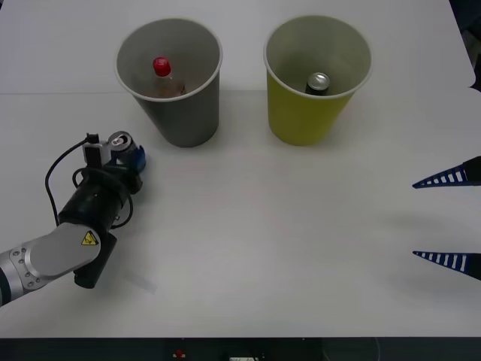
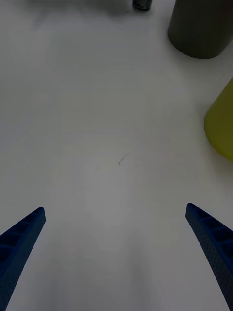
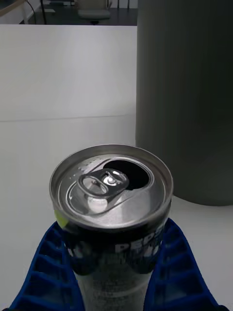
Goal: Put the can into the green bin and the plastic bottle into the gray bin
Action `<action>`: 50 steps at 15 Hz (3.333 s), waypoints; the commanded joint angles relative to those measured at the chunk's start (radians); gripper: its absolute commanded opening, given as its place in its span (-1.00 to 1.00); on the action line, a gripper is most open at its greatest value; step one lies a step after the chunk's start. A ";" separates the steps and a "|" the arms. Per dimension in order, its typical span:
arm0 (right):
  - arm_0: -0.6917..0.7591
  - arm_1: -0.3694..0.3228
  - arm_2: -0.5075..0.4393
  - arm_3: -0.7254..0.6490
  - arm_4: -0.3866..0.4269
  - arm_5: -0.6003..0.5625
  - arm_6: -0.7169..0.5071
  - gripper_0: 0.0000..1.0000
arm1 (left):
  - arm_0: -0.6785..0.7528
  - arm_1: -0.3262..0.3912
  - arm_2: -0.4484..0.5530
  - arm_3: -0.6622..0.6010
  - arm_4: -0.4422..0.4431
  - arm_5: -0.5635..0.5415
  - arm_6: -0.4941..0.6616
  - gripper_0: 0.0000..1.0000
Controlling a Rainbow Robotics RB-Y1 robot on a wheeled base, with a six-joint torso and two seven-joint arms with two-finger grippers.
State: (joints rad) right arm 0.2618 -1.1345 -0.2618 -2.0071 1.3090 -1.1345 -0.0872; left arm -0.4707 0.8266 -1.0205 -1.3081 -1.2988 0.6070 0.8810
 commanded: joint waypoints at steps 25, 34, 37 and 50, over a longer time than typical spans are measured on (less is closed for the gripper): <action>0.000 0.000 0.000 0.000 0.000 0.000 0.000 1.00 | 0.741 0.253 1.017 -0.680 -0.123 -0.971 -0.077 -1.00; 0.000 0.000 0.000 0.000 0.000 0.000 0.000 1.00 | 0.756 0.252 1.281 -0.533 0.293 -1.552 -0.389 -1.00; 0.000 0.000 0.000 0.000 0.000 0.000 0.000 1.00 | 0.678 0.221 1.363 -0.534 0.185 -1.748 -0.231 -1.00; 0.000 0.000 0.000 0.000 0.000 0.000 0.000 1.00 | 0.021 0.048 1.281 -0.563 -0.277 -2.167 0.394 -1.00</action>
State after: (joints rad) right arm 0.2618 -1.1345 -0.2618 -2.0071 1.3090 -1.1345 -0.0873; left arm -0.4190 0.8824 0.2769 -1.8714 -1.5570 -1.5512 1.2523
